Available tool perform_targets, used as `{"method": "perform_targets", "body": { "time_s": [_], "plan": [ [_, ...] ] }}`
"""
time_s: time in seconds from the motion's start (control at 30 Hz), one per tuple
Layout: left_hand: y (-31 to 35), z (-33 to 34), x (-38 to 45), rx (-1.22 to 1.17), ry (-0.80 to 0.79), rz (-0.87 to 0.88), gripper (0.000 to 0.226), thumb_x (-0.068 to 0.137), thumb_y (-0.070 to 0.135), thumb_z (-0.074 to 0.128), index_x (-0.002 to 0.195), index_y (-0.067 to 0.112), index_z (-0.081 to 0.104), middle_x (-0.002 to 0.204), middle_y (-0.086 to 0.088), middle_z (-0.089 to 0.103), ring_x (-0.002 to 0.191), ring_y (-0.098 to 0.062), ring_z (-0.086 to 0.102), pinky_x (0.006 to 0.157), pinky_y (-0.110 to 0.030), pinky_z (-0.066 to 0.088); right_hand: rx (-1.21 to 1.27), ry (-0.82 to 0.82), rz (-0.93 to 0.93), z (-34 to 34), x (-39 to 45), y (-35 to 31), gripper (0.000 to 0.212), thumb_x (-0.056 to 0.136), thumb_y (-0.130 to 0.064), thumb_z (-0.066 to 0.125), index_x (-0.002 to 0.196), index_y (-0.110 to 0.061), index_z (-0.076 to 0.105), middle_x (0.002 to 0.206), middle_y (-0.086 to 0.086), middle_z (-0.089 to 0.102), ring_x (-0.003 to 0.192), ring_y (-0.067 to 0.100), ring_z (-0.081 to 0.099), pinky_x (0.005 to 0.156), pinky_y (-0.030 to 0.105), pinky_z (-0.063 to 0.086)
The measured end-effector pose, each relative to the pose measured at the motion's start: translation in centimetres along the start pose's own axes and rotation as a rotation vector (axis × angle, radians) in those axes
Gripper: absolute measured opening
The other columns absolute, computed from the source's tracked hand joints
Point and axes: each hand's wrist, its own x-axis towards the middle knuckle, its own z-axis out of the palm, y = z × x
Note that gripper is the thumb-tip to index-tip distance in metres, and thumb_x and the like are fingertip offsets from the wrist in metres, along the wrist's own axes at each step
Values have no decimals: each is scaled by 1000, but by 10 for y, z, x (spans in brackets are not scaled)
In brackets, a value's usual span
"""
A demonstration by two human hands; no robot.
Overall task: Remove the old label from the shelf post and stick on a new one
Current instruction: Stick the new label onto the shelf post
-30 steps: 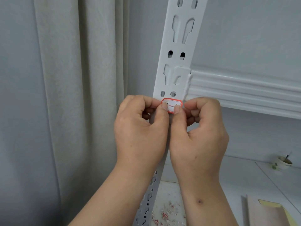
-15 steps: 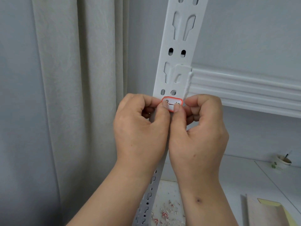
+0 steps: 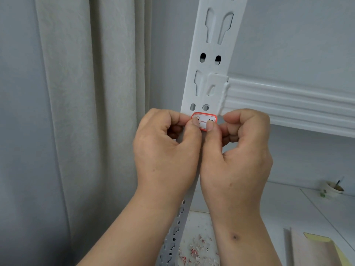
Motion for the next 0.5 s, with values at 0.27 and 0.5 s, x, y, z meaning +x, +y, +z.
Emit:
{"method": "perform_targets", "body": {
  "time_s": [0.27,0.5],
  "plan": [
    [-1,0,2,5,-2,-3,25,81,17,76,65,29,61,73,10,61,67,-6,59,60,-9,44,-32,3,-3,1,3,1,36,84,-24,64,91,-40,33,72,-14,57,70,7,54,76,44,50],
    [0,0,3,20,-10,8,21,81,19,76,66,27,63,73,9,62,67,-7,60,60,-8,44,-32,-18,17,0,5,0,28,83,-24,63,91,-35,38,71,-12,58,67,8,55,75,46,51]
  ]
}}
